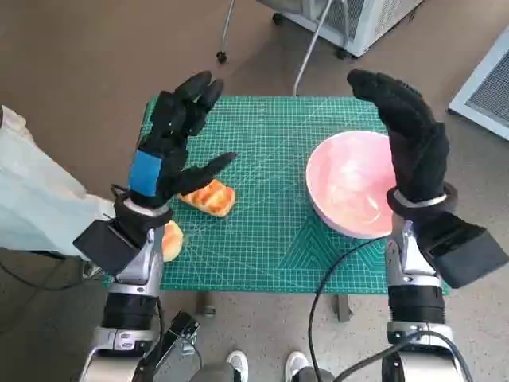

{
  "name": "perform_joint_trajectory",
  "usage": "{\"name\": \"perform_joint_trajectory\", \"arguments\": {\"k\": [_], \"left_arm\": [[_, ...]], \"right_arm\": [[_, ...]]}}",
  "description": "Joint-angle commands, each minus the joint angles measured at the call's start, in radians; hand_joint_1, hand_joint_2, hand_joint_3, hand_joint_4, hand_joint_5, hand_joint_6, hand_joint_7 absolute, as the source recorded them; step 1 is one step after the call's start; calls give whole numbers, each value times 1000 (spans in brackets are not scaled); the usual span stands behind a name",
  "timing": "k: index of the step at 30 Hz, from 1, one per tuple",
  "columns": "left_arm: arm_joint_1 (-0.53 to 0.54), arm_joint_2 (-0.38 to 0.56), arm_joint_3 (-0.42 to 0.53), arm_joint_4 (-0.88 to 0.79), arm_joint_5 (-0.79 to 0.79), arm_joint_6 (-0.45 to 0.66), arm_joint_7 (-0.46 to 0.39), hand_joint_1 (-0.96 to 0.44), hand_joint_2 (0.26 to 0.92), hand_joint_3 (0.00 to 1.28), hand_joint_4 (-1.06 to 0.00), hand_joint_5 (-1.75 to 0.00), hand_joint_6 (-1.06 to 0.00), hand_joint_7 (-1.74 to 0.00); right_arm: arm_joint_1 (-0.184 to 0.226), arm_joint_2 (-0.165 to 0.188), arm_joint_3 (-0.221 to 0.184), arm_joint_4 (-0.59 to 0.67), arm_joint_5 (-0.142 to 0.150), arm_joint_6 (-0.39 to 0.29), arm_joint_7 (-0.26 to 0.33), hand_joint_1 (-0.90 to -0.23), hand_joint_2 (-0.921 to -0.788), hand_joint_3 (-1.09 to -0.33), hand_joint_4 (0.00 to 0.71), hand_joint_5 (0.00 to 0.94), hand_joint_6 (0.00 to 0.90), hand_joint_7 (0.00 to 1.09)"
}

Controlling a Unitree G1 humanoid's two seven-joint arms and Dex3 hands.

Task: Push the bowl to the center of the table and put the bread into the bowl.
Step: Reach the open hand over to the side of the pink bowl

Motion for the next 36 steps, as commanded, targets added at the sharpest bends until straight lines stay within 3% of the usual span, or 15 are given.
{"name": "perform_joint_trajectory", "arguments": {"k": [1,25,31,36], "left_arm": [[15,-1,-4,-20,8,1,4,-266,921,187,-366,-11,-116,-555],[47,-15,-20,-60,13,21,13,-271,921,188,-366,-9,-118,-552],[48,-14,-18,-55,17,15,17,-270,921,190,-366,-8,-119,-551],[49,-12,-13,-48,15,10,17,-268,921,196,-367,-8,-123,-547]], "right_arm": [[30,3,3,-6,2,18,4,-674,-921,-774,234,2,-1,618],[68,-24,2,-59,4,60,18,-670,-921,-777,209,0,-1,581],[69,-47,-18,-49,14,56,21,-662,-921,-781,208,0,-1,576],[77,-92,-65,-42,19,52,8,-651,-921,-797,198,1,-1,558]]}}
